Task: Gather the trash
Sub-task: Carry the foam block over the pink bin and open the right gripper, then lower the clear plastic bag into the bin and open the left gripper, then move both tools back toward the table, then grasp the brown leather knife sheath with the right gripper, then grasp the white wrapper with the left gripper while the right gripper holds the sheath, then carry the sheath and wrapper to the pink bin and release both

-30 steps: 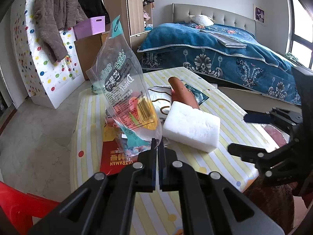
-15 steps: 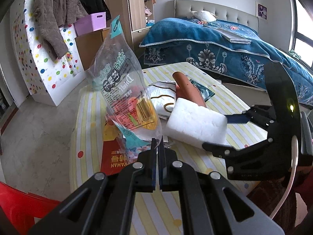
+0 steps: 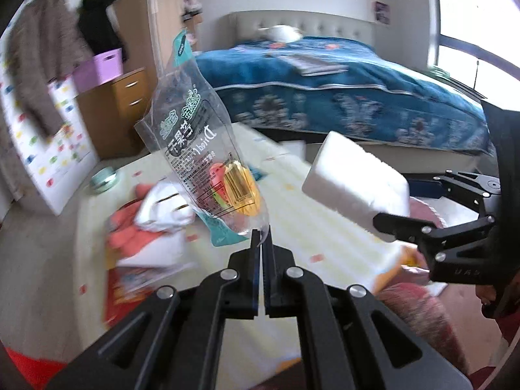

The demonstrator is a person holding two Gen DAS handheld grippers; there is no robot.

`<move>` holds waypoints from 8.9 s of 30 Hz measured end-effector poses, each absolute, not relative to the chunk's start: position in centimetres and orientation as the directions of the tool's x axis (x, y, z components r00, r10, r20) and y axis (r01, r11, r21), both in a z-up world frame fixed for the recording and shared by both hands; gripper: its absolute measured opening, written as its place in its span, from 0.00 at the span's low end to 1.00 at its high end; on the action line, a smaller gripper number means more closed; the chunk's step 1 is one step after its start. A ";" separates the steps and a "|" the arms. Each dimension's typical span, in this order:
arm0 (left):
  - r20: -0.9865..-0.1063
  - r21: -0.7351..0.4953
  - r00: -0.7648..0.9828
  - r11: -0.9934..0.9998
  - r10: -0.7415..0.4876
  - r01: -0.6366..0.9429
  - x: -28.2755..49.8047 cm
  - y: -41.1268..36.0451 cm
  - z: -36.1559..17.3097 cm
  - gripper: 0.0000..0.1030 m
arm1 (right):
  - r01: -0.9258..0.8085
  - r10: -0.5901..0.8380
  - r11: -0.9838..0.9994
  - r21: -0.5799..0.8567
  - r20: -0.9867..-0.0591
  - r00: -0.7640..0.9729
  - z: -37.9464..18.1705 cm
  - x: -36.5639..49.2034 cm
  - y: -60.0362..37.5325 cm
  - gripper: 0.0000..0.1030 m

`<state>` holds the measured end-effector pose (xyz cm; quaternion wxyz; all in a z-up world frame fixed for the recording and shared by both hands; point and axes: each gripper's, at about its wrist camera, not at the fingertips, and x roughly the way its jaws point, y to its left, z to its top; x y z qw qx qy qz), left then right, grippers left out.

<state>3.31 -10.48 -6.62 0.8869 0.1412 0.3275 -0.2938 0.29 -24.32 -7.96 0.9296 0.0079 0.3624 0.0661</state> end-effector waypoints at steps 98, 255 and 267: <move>-0.733 0.047 0.557 0.787 -0.390 0.615 10.0 -29.3 -12.8 0.59 | 0.450 -0.125 0.873 0.190 -0.803 0.582 -26.7 -1.9 -45.2 0.01; -0.632 -0.109 0.472 0.673 -0.615 0.732 0.5 -23.5 -7.5 0.03 | 0.316 -0.203 0.947 0.062 -0.647 0.735 -7.9 -10.6 -33.9 0.49; -0.692 -0.105 0.298 0.500 -0.658 0.860 -2.3 -35.0 -10.1 0.03 | 0.509 -0.315 0.856 0.094 -0.685 0.657 -11.7 -14.2 -44.1 0.49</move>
